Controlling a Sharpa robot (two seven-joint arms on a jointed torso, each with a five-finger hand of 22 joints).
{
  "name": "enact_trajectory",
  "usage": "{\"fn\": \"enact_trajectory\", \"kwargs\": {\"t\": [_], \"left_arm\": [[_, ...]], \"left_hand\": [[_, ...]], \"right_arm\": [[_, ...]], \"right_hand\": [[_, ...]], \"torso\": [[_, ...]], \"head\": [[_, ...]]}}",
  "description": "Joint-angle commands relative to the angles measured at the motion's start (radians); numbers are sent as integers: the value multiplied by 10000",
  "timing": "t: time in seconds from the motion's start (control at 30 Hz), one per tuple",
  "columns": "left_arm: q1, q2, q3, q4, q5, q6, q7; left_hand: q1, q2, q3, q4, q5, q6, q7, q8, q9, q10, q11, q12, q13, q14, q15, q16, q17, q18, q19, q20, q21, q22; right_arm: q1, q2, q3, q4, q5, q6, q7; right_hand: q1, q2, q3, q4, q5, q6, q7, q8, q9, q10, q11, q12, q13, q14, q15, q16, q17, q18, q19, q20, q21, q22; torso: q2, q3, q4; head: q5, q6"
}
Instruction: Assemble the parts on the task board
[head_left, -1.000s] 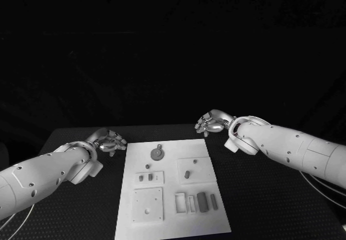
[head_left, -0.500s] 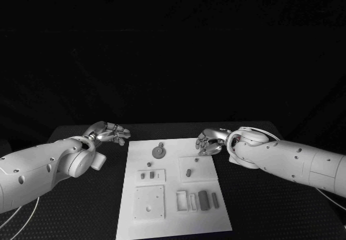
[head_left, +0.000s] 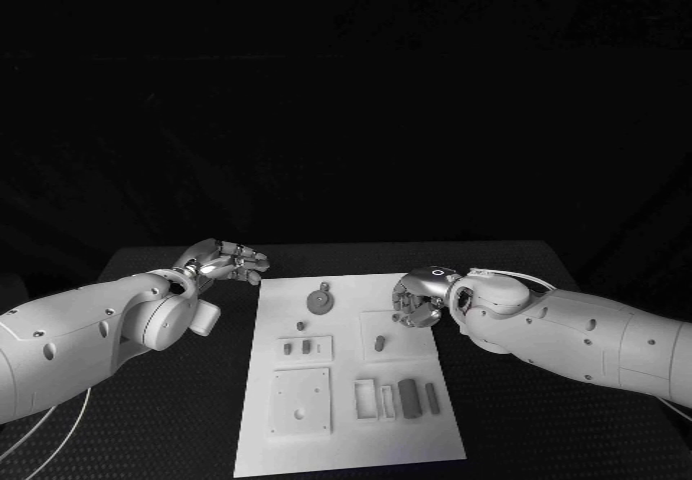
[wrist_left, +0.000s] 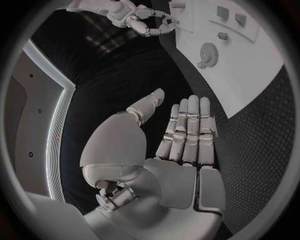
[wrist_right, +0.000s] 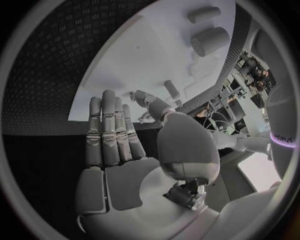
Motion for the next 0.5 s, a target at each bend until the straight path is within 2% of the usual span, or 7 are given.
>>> {"fn": "enact_trajectory", "kwargs": {"t": [0.03, 0.17, 0.27, 0.5], "left_arm": [[20, 32, 7, -22, 196, 133, 221], [20, 57, 7, -72, 219, 123, 219], [20, 85, 7, -100, 224, 115, 212], [20, 126, 8, -105, 225, 97, 202]], "left_hand": [[-69, 33, -69, 16, -42, -59, 44, 40, 9, -59, 33, 8, -12, 52, 39, -51, 15, -77, 7, 31, -47, -13], [-71, 28, -80, 18, -43, -63, 47, 42, 9, -62, 35, 9, -20, 64, 40, -73, 31, -75, 12, 33, -56, -19], [-69, 27, -86, 18, -45, -64, 47, 44, 9, -68, 38, 8, -27, 72, 40, -88, 42, -72, 17, 34, -62, -23], [-63, 44, -91, 26, -45, -62, 46, 50, 11, -69, 39, 11, -36, 93, 38, -111, 67, -68, 30, 35, -71, -29]], "right_arm": [[-18, 27, -4, 93, -581, -147, -219], [-24, 88, -29, 151, -646, -263, -231], [-42, 160, -46, 119, -689, -253, -252], [-105, 291, -111, 33, -731, -197, -249]], "right_hand": [[-18, -101, -10, 20, 51, 100, 2, 55, -14, 58, -11, -46, -6, 100, -4, 35, 16, 164, 66, -17, 17, 13], [13, -81, 19, 19, 52, 142, -18, 67, -21, 84, -16, -80, -3, 112, -9, 34, 28, 164, 86, -27, 8, 15], [48, -40, 47, 12, 53, 175, -33, 75, -28, 108, -20, -110, 0, 127, -13, 36, 41, 164, 106, -35, 3, 19], [155, 149, 111, -24, 51, 298, -84, 114, -40, 179, -32, -188, 11, 153, -25, 37, 74, 164, 140, -50, -18, 36]], "torso": [[5, 8, 4], [5, -5, 16], [3, -7, -2], [6, -5, 14]], "head": [[122, -31], [211, -73], [308, -80], [386, -100]]}}
